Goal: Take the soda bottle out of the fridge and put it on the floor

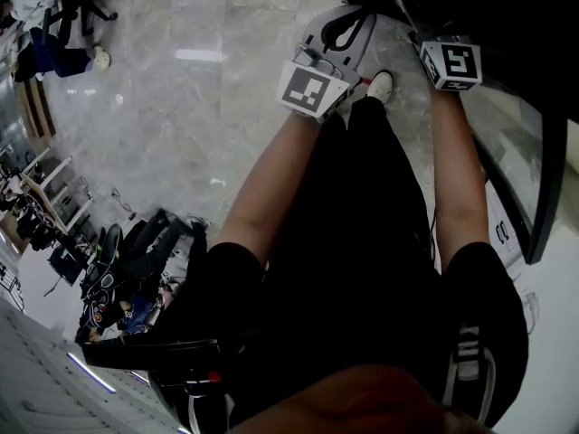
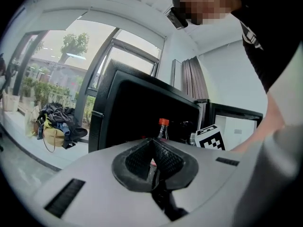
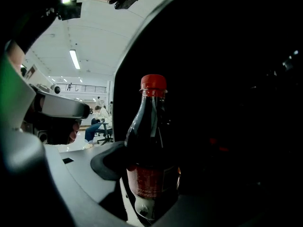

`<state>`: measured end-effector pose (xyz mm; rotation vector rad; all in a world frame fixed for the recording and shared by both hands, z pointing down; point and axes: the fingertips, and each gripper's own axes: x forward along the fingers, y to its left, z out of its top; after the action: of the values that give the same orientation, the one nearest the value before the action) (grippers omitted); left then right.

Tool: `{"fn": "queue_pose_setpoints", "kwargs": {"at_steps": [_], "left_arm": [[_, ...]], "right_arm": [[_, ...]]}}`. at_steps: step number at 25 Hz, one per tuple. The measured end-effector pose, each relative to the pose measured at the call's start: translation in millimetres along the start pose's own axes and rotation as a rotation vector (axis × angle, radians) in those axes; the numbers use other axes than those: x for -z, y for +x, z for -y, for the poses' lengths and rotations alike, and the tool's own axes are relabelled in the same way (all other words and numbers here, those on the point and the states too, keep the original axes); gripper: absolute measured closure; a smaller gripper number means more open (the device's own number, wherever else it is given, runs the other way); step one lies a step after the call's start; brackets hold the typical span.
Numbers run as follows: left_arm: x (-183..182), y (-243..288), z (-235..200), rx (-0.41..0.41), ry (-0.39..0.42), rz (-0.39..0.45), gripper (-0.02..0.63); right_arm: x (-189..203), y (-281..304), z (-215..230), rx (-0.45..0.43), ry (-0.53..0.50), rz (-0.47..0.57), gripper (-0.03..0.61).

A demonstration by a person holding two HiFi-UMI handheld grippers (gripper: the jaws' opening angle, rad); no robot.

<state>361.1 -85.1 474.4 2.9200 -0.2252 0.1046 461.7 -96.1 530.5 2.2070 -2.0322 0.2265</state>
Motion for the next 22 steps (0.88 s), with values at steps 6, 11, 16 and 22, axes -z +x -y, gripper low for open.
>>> {"fn": "queue_pose_setpoints", "kwargs": {"at_steps": [6, 11, 16, 22], "left_arm": [[-15.6, -34.6, 2.8, -0.07, 0.029, 0.009, 0.611], [-9.0, -74.9, -13.4, -0.146, 0.017, 0.005, 0.611], [24.5, -111.3, -49.4, -0.219, -0.037, -0.006, 0.611], [116.4, -187.4, -99.1, -0.271, -0.061, -0.052, 0.611]], "right_arm": [[-6.4, -18.5, -52.9, -0.158, -0.023, -0.022, 0.261], [-10.6, -17.5, -113.8, -0.301, -0.035, 0.012, 0.261], [10.6, 4.0, -165.4, -0.397, -0.029, -0.018, 0.261], [89.2, 31.0, -242.0, -0.416, -0.02, -0.067, 0.261]]}}
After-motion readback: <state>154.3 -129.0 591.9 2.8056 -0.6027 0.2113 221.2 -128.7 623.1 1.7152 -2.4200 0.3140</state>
